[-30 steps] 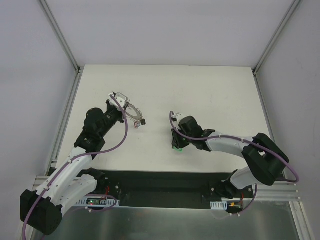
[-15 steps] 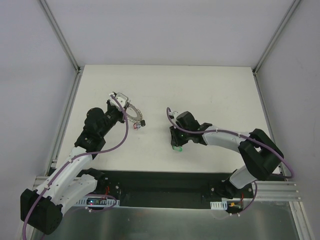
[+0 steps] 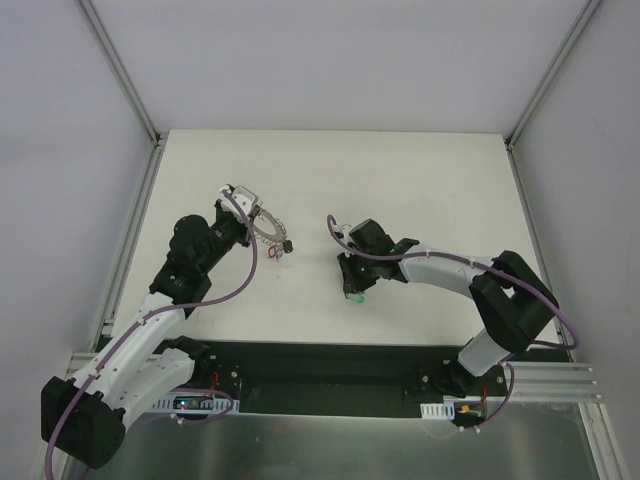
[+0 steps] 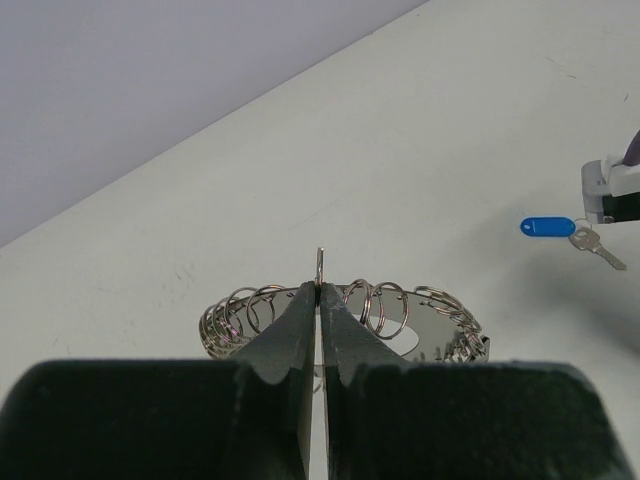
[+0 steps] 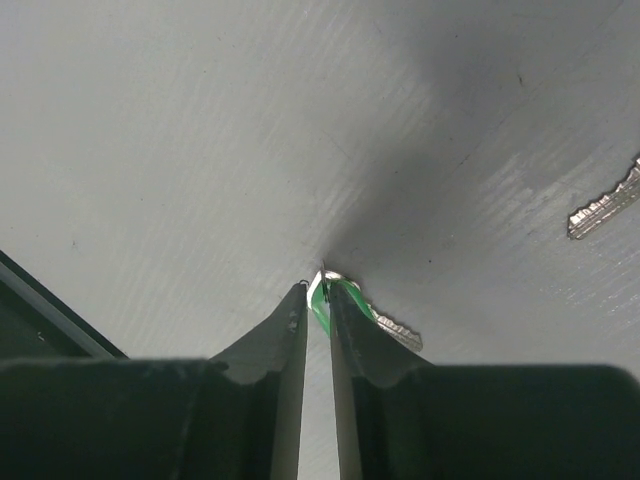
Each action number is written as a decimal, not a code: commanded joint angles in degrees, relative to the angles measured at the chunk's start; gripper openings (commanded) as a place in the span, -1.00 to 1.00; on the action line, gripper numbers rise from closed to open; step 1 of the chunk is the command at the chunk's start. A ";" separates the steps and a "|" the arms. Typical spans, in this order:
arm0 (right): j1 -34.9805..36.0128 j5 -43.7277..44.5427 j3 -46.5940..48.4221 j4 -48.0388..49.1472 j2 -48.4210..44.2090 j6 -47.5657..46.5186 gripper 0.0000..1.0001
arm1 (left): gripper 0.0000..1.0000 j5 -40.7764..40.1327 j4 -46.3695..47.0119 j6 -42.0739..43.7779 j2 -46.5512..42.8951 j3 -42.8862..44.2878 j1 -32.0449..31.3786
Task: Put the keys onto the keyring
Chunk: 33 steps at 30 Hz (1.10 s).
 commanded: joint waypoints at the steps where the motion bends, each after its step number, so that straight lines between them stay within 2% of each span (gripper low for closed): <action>1: -0.15 -1.55 2.95 -2.20 1.35 -1.30 -0.66 | -1.00 0.96 4.60 -0.68 -0.29 1.33 -0.55; 14: -0.15 -2.08 4.54 -3.87 3.64 -2.00 -0.74 | -1.00 1.13 4.52 -0.51 -0.37 1.42 -0.55; 22: -0.24 -1.11 4.71 -4.57 2.41 -3.23 -0.98 | -1.00 1.13 4.52 -0.51 -0.29 1.42 -0.55; 28: -0.15 0.56 5.50 -5.36 -4.17 -6.74 -0.97 | -1.00 1.83 4.34 -0.24 -0.11 1.42 -0.55; 33: -0.59 3.72 11.98 -8.44 -10.33 -15.07 -0.97 | -1.00 5.86 4.08 0.28 0.06 1.77 -0.55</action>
